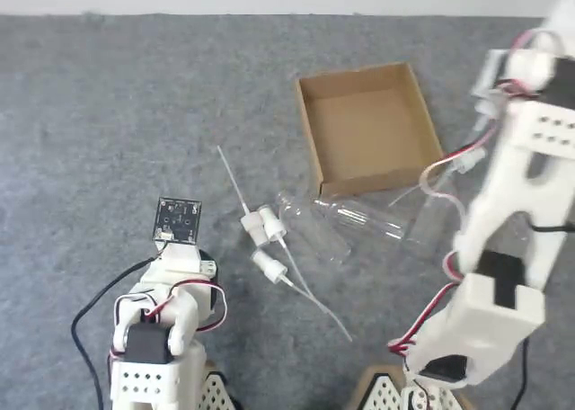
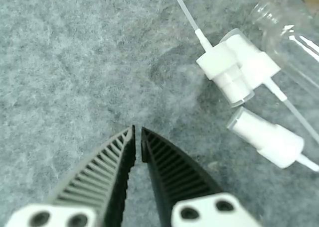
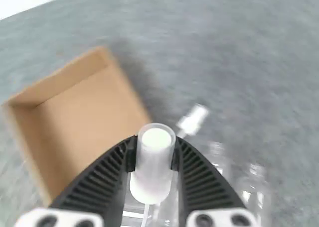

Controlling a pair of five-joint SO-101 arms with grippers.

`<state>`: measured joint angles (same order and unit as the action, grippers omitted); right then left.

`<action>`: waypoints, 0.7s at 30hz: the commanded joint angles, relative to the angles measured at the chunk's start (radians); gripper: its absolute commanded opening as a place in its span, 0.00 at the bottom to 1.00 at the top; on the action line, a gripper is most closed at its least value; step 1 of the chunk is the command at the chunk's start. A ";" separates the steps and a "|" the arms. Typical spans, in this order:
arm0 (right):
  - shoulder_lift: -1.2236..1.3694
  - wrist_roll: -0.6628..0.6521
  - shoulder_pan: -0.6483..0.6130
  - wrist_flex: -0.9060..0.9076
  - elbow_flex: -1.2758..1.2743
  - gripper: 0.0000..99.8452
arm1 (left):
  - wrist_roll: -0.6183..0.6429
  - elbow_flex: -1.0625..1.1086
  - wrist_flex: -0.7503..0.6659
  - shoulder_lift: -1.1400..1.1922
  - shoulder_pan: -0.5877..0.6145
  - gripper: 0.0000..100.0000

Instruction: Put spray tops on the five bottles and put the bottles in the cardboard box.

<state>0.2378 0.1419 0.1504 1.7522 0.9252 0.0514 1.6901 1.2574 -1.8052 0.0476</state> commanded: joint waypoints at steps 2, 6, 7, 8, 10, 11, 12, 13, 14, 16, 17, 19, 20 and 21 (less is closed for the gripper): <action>-0.120 -0.049 -0.242 0.042 0.051 0.05 | 0.002 -0.005 0.005 -0.015 0.003 0.01; -0.127 -0.046 -0.438 0.042 0.028 0.05 | 0.002 -0.005 0.005 -0.015 0.003 0.01; -0.125 -0.044 -0.490 0.042 0.012 0.05 | 0.002 -0.005 0.005 -0.015 0.003 0.01; -0.124 -0.043 -0.545 0.039 -0.008 0.05 | 0.002 -0.005 0.005 -0.015 0.003 0.01; -0.124 -0.041 -0.650 0.033 -0.068 0.05 | 0.002 -0.005 0.005 -0.015 0.003 0.01; -0.124 -0.041 -0.707 0.025 -0.103 0.05 | 0.002 -0.005 0.005 -0.015 0.003 0.01; -0.124 -0.041 -0.753 0.013 -0.143 0.05 | 0.002 -0.005 0.005 -0.015 0.003 0.01; -0.124 -0.041 -0.796 -0.007 -0.186 0.05 | 0.002 -0.005 0.005 -0.015 0.003 0.01; -0.124 -0.041 -0.831 -0.038 -0.233 0.05 | 0.002 -0.005 0.005 -0.015 0.003 0.01; -0.124 -0.041 -0.883 -0.110 -0.330 0.05 | 0.002 -0.005 0.005 -0.015 0.003 0.01; -0.124 -0.041 -0.897 -0.151 -0.381 0.05 | 0.002 -0.005 0.005 -0.015 0.003 0.01; -0.124 -0.043 -0.906 -0.228 -0.473 0.05 | 0.002 -0.005 0.005 -0.015 0.003 0.01; -0.124 -0.043 -0.906 -0.263 -0.514 0.05 | 0.002 -0.005 0.005 -0.015 0.003 0.01; -0.124 -0.048 -0.905 -0.297 -0.555 0.05 | 0.002 -0.005 0.005 -0.015 0.003 0.01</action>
<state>0.1795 0.1066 -0.7426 1.5911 0.4925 0.0514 1.6901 1.2574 -1.8052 0.0460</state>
